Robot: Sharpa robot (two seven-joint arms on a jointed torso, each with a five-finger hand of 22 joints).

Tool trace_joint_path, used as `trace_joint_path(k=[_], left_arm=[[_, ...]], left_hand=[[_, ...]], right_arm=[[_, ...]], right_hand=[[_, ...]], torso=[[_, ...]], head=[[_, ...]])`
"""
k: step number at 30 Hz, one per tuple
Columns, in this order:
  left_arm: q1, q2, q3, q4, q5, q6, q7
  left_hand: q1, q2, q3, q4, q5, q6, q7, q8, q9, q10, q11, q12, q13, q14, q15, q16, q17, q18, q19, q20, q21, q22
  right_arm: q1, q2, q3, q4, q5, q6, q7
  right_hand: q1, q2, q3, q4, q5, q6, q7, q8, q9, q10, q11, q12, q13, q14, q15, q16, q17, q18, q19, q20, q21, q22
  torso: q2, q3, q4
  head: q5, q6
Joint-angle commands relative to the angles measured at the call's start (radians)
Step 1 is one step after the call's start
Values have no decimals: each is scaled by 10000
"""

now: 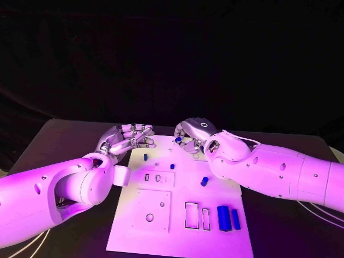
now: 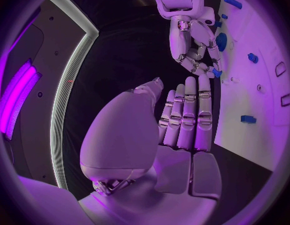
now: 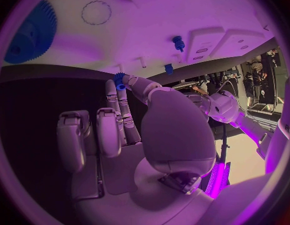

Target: Assemble the parts on the task board

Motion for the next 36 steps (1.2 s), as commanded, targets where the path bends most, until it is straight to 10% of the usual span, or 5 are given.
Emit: trace_joint_path(k=[1,36], left_arm=[[33,27,10,17,22,203,51],[80,83,9,-33,22,203,-21]], left_hand=[[-72,16,52,7,-41,10,75,-55,-11,76,-18,-52,5,-13,-17,45,14,123,45,8,-1,-14],[-88,5,67,5,-41,4,91,-67,-15,78,-9,-76,2,-17,-13,47,32,124,46,10,-5,-20]], right_arm=[[-40,71,3,-71,42,-101,23],[-38,455,8,-482,93,402,129]], right_hand=[[175,286,36,9,38,-82,-22,15,10,37,-90,48,157,482,-2,33,1,-167,456,-24,12,1751],[29,242,21,87,0,-242,22,-38,112,-140,-26,-37,182,466,53,33,-47,-156,418,25,-13,1712]], torso=[[26,-10,-7],[76,-21,2]], head=[[4,-15],[87,-146]])
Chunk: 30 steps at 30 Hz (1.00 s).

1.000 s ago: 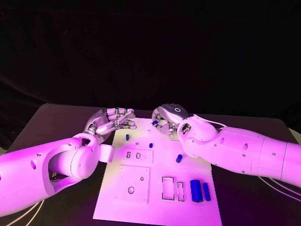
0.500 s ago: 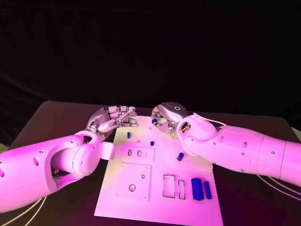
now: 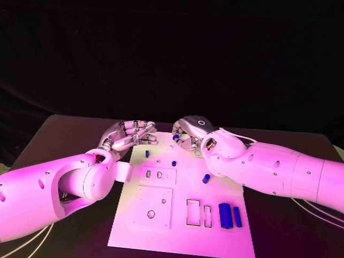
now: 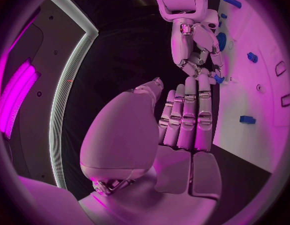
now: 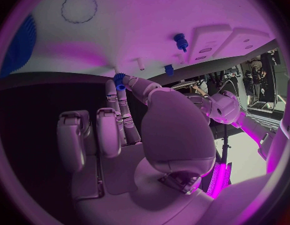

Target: Assemble the parts on the task board

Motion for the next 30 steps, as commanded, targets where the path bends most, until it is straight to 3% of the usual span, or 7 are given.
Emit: trace_joint_path(k=[1,4,7,15,22,27,30], left_arm=[[35,16,9,26,20,170,38],[57,47,9,27,20,154,34],[80,82,9,25,20,148,28],[106,98,8,0,20,124,24],[123,86,8,-5,20,107,22],[136,81,8,-5,20,98,20],[141,70,7,-12,21,91,20]], left_hand=[[-88,5,68,5,-41,4,91,-67,-16,78,-8,-36,2,-17,-13,47,15,123,46,10,-5,-13],[-96,1,77,3,-41,1,97,-74,-18,80,-4,-49,1,-8,-13,55,29,125,55,9,-1,-14],[-96,1,77,3,-41,1,97,-74,-18,80,-4,-49,1,-8,-13,55,29,125,55,9,-1,-14],[-96,1,77,3,-41,1,97,-74,-18,80,-4,-49,1,-8,-13,55,29,125,55,9,-1,-14],[-96,1,77,3,-41,1,97,-74,-18,80,-4,-49,1,-8,-13,55,29,125,55,9,-1,-14],[-96,1,77,3,-41,1,97,-74,-18,80,-4,-49,1,-8,-13,55,29,125,55,9,-1,-14],[-96,1,77,3,-41,1,97,-74,-18,80,-4,-49,1,-8,-13,55,29,125,55,9,-1,-14]], right_arm=[[6,34,3,-56,-49,418,36],[9,44,3,-96,-48,499,27],[16,74,3,-127,-41,534,44],[24,129,3,-80,-37,703,76],[44,156,3,-210,-27,723,56],[60,157,2,-229,-17,758,43],[67,143,2,-196,-9,729,61]], right_hand=[[74,181,20,63,-3,-109,20,1,12,-98,31,-43,182,462,57,28,-34,-153,406,28,-21,1702],[49,167,28,80,-21,-155,36,-22,31,-162,50,-77,180,457,75,26,-48,-143,375,42,-44,1661],[11,131,32,100,-29,-197,55,-44,57,-242,76,-120,176,449,98,21,-72,-134,347,63,-65,1627],[-28,86,24,117,-78,-231,67,-65,78,-279,96,-141,178,444,113,22,-81,-131,338,80,-72,1618],[-278,-192,53,297,-387,-776,290,-455,48,-860,315,-449,81,313,295,-184,-534,30,-159,227,-462,949],[-330,-376,59,354,-358,-1025,480,-675,55,-1436,511,-654,-64,102,453,-555,-1213,227,-761,380,-987,119],[-375,-503,-92,419,-210,-1347,618,-959,33,-1950,626,-639,-200,-23,566,-797,-1624,358,-1137,486,-1396,-448]], torso=[[11,0,-10],[35,0,17],[47,15,25],[39,-2,26],[52,-7,5],[60,-6,20],[58,-1,12]], head=[[-21,14],[-145,62],[-93,20],[-24,-10],[7,16],[-5,44],[22,55]])
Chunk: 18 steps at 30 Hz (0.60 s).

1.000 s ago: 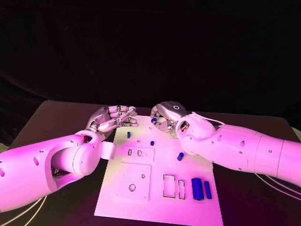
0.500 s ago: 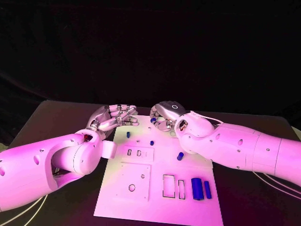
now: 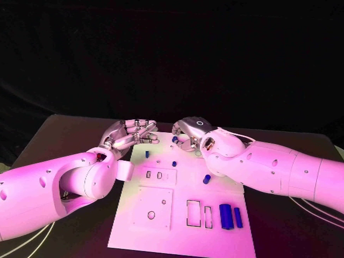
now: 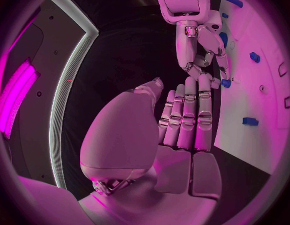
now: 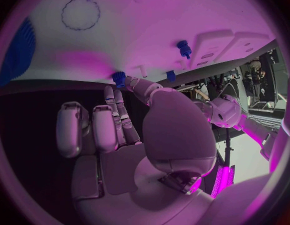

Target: Assemble the parts on the task board

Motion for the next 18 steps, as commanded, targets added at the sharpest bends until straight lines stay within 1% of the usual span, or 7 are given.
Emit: trace_joint_path(k=[1,6,11,13,15,16,18], left_arm=[[29,1,10,7,20,96,53],[33,-9,10,-22,20,95,61],[34,-21,9,-71,20,93,74],[35,-35,9,-90,21,91,77],[35,-38,8,-115,22,113,88],[35,-37,8,-126,22,127,97],[35,-23,8,-172,22,177,135]], left_hand=[[-96,1,77,3,-41,1,97,-36,-10,80,-5,-49,1,-8,-13,55,10,126,54,9,-1,-15],[-91,2,108,-14,-39,-7,109,-50,-15,82,2,-78,-1,-6,-12,64,37,128,69,7,5,-17],[-91,2,108,-14,-39,-7,109,-50,-15,82,2,-78,-1,-6,-12,64,37,128,69,7,5,-17],[-85,6,119,-21,-40,-5,108,-52,-15,84,2,-84,-1,-7,-12,65,43,128,72,7,7,-17],[-85,6,119,-21,-40,-5,108,-52,-15,84,2,-84,-1,-7,-12,65,43,128,72,7,7,-17],[-85,6,119,-21,-40,-5,108,-52,-15,84,2,-84,-1,-7,-12,65,43,128,72,7,7,-17],[-90,-10,122,-27,-41,1,104,-52,-15,92,1,-91,0,-11,-10,66,52,127,74,7,7,-19]], right_arm=[[10,-8,-1,41,-24,168,64],[15,-169,-1,249,-15,-41,86],[89,-783,14,913,174,-517,163],[182,-1157,22,1286,419,-713,236],[305,-1569,28,1665,863,-803,358],[346,-1712,30,1788,1046,-798,401],[462,-2175,43,2159,1640,-661,515]], right_hand=[[-19,-189,-124,30,52,-198,28,-161,-24,-173,45,0,-50,0,53,-89,-159,211,-112,39,-149,-176],[10,-211,-192,33,96,-160,17,-188,-1,-191,35,62,-70,-21,46,-145,-265,216,-103,44,-188,-202],[48,-188,-221,47,177,-6,6,-170,43,-12,3,219,-62,28,20,-82,-161,176,48,25,-104,-37],[34,-155,-213,114,239,164,-37,-158,85,409,-72,468,-19,136,-35,99,121,100,302,-17,97,293],[-16,-161,-217,191,233,205,-83,-197,99,839,-155,690,37,215,-91,254,376,28,525,-59,291,606],[-16,-161,-217,191,233,205,-83,-197,99,839,-155,690,37,215,-91,254,376,28,525,-59,291,606],[5,-150,-206,213,241,269,-166,-208,120,1365,-283,948,138,298,-182,417,650,-50,763,-123,508,951]], torso=[[1,6,-2],[-7,7,4],[-21,6,-7],[-38,12,-34],[-76,18,-88],[-86,19,-101],[-122,27,-145]], head=[[16,20],[-2,44],[1,100],[-13,106],[-20,123],[-43,131],[-103,162]])
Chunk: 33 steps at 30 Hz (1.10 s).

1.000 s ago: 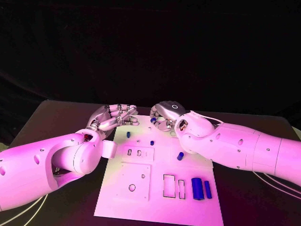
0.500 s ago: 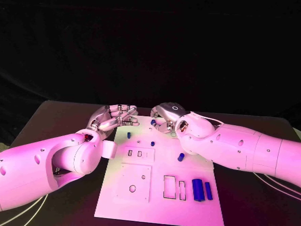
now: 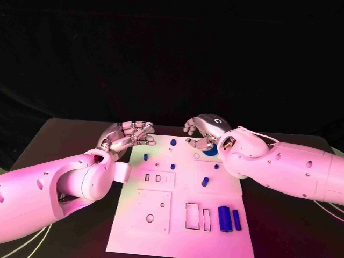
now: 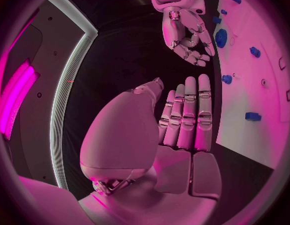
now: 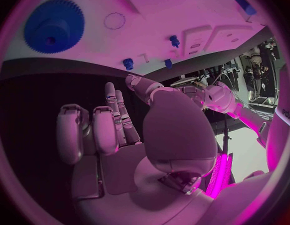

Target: Assemble the parts on the task board

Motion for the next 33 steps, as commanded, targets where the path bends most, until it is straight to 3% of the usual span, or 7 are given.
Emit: trace_joint_path(k=[1,6,8,9,13,19,33], left_arm=[[22,38,8,-47,21,197,151],[20,72,7,-152,-52,234,201],[20,78,6,-182,-214,241,222],[19,82,6,-194,-305,248,231],[18,88,5,-215,-457,262,234],[16,99,4,-222,-533,273,223],[14,96,4,-217,-551,281,177]], left_hand=[[-90,-10,37,2,-41,39,68,-52,-15,92,2,-49,0,-11,-10,66,14,127,74,8,7,-11],[-123,-57,24,3,-42,41,64,-57,-16,101,3,-63,1,-17,-5,67,30,124,73,12,5,-16],[-127,-74,23,-2,-41,40,60,-60,-17,104,1,-69,1,-19,-6,68,37,124,73,12,4,-17],[-127,-74,23,-2,-41,40,60,-60,-17,104,1,-69,1,-19,-6,68,37,124,73,12,4,-17],[-127,-74,23,-2,-41,40,60,-60,-17,104,1,-69,1,-19,-6,68,37,124,73,12,4,-17],[-127,-74,23,-2,-41,40,60,-60,-17,104,1,-69,1,-19,-6,68,37,124,73,12,4,-17],[-128,-91,29,-11,-40,38,58,-65,-19,106,0,-82,1,-22,-7,70,49,125,74,12,4,-20]], right_arm=[[125,-500,19,455,1348,-89,366],[233,-1226,52,769,2615,759,329],[254,-1448,58,764,2999,1054,254],[261,-1568,60,748,3175,1199,203],[247,-1784,63,648,3468,1494,81],[130,-1744,56,399,3531,1724,-95],[-151,-1409,39,2,3530,1934,-270]], right_hand=[[2,-48,-31,56,40,69,-102,-87,20,713,-171,377,165,310,-168,188,320,-262,293,-68,264,854],[-316,-705,-897,50,678,-141,-446,-193,80,2551,-630,2290,1470,504,-563,617,1058,-454,839,-448,782,1668],[-200,-548,-1253,71,798,-177,-531,-85,255,2129,-601,5657,4922,567,-731,827,1422,-517,980,-504,920,1894],[-173,-296,-1470,266,828,-297,-543,45,460,1435,-517,8385,7736,594,-543,977,1670,-549,1063,-452,1000,2035],[-109,-298,-1674,432,786,-569,-308,97,626,2870,-426,11903,11273,747,-395,1358,2521,-652,1377,-359,1272,2478],[-68,-247,-1877,605,779,-789,-189,115,726,3689,-289,13295,12756,958,-258,1760,3668,-692,1485,-227,1368,2627],[-13,-208,-2003,687,756,-1021,-109,51,741,3591,-208,13279,12729,981,-182,1802,3802,-692,1485,-157,1368,2627]], torso=[[-84,14,-104],[-165,56,-184],[-179,68,-200],[-184,75,-206],[-193,94,-202],[-176,83,-191],[-145,74,-163]], head=[[-61,44],[-42,40],[-43,22],[-47,14],[-72,-14],[-87,-3],[-43,-100]])
